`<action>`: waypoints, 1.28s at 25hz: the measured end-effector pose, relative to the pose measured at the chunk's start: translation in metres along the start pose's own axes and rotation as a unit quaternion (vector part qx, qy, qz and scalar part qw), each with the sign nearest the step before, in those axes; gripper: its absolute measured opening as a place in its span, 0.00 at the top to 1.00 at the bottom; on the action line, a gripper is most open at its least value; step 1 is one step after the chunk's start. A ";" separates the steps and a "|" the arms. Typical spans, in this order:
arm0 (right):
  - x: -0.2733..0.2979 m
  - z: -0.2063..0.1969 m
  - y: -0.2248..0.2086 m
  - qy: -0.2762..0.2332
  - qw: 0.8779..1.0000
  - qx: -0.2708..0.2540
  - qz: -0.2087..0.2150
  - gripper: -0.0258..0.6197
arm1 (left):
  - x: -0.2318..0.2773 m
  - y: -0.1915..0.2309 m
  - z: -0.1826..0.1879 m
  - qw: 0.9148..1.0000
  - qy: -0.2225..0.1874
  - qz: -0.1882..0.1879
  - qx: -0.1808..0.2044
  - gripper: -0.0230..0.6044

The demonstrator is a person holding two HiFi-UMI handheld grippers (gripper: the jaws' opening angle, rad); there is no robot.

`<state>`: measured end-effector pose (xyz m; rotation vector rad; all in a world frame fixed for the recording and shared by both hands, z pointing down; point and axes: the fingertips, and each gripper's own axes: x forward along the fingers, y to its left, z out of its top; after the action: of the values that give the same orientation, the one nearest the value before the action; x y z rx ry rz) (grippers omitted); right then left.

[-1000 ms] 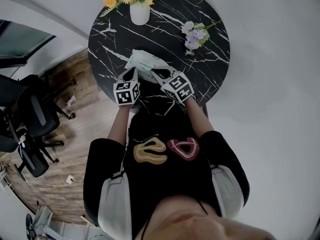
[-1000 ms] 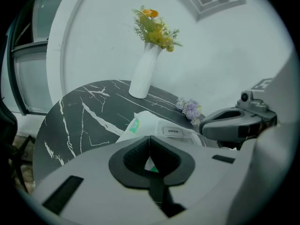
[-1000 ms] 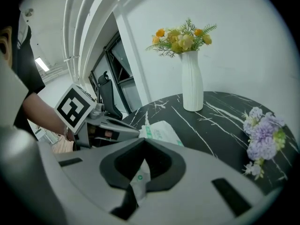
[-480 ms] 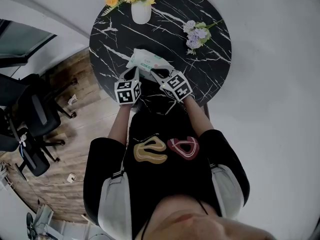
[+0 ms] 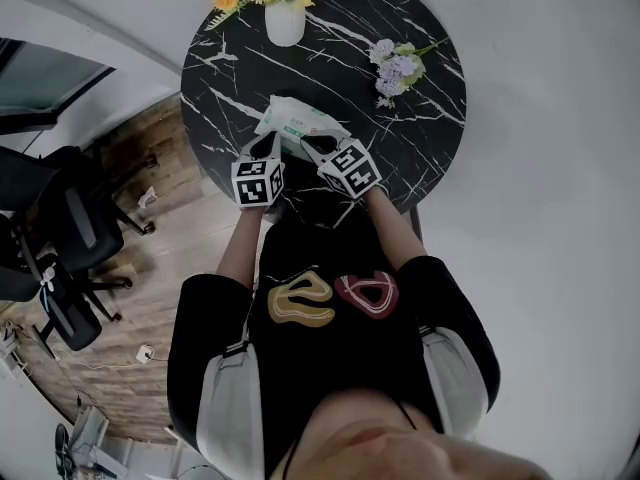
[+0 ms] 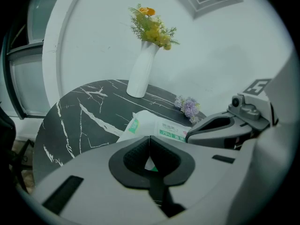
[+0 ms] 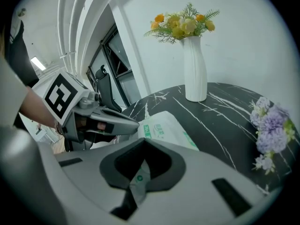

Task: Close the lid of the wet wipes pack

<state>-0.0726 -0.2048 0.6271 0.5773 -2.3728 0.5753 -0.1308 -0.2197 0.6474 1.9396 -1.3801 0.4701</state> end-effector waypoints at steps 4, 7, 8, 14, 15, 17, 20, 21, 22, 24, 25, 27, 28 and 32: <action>0.003 -0.003 -0.001 0.008 1.000 0.004 -0.002 0.94 | 0.001 0.000 -0.001 1.000 0.001 -0.001 0.000 0.93; 0.005 -0.005 -0.001 0.018 1.000 -0.001 -0.008 0.94 | 0.001 0.000 -0.001 1.000 0.001 -0.001 -0.001 0.93; 0.006 -0.006 -0.001 0.020 1.000 -0.001 -0.010 0.94 | 0.001 0.000 -0.001 1.000 0.001 -0.001 -0.002 0.93; 0.011 -0.008 -0.002 0.034 0.999 0.001 -0.015 0.94 | 0.003 0.001 -0.002 1.000 0.002 0.000 -0.002 0.93; 0.011 -0.008 -0.002 0.037 0.999 -0.002 -0.017 0.94 | 0.003 0.001 -0.002 1.000 0.002 0.000 -0.002 0.93; 0.012 -0.008 -0.002 0.045 0.999 -0.009 -0.021 0.94 | 0.003 0.001 -0.002 1.000 0.002 0.000 -0.001 0.93; 0.012 -0.009 -0.003 0.051 0.998 -0.011 -0.026 0.94 | 0.004 0.001 -0.002 1.000 0.001 -0.002 -0.002 0.93; 0.012 -0.009 -0.003 0.055 0.998 -0.013 -0.027 0.94 | 0.004 0.001 -0.002 1.000 0.001 -0.002 -0.002 0.93; 0.013 -0.009 -0.003 0.059 0.998 -0.015 -0.028 0.94 | 0.004 0.001 -0.002 1.000 0.001 -0.003 -0.002 0.93; 0.014 -0.009 -0.002 0.069 0.997 -0.018 -0.031 0.94 | 0.003 0.002 -0.002 1.000 0.001 -0.004 -0.003 0.93; 0.015 -0.008 -0.002 0.073 0.997 -0.018 -0.032 0.94 | 0.003 0.002 -0.002 1.000 0.000 -0.004 -0.003 0.93; 0.015 -0.009 -0.003 0.078 0.996 -0.014 -0.034 0.94 | 0.003 0.002 -0.001 1.000 -0.001 -0.004 -0.003 0.93; 0.015 -0.009 -0.003 0.080 0.996 -0.011 -0.035 0.94 | 0.003 0.002 -0.001 1.000 -0.001 -0.005 -0.003 0.93; 0.017 -0.011 -0.002 0.097 0.994 -0.022 -0.040 0.94 | 0.004 0.002 -0.002 1.000 0.000 -0.005 -0.003 0.93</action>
<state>-0.0778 -0.2049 0.6467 0.5670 -2.1639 0.5186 -0.1306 -0.2207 0.6519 1.9411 -1.3694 0.4599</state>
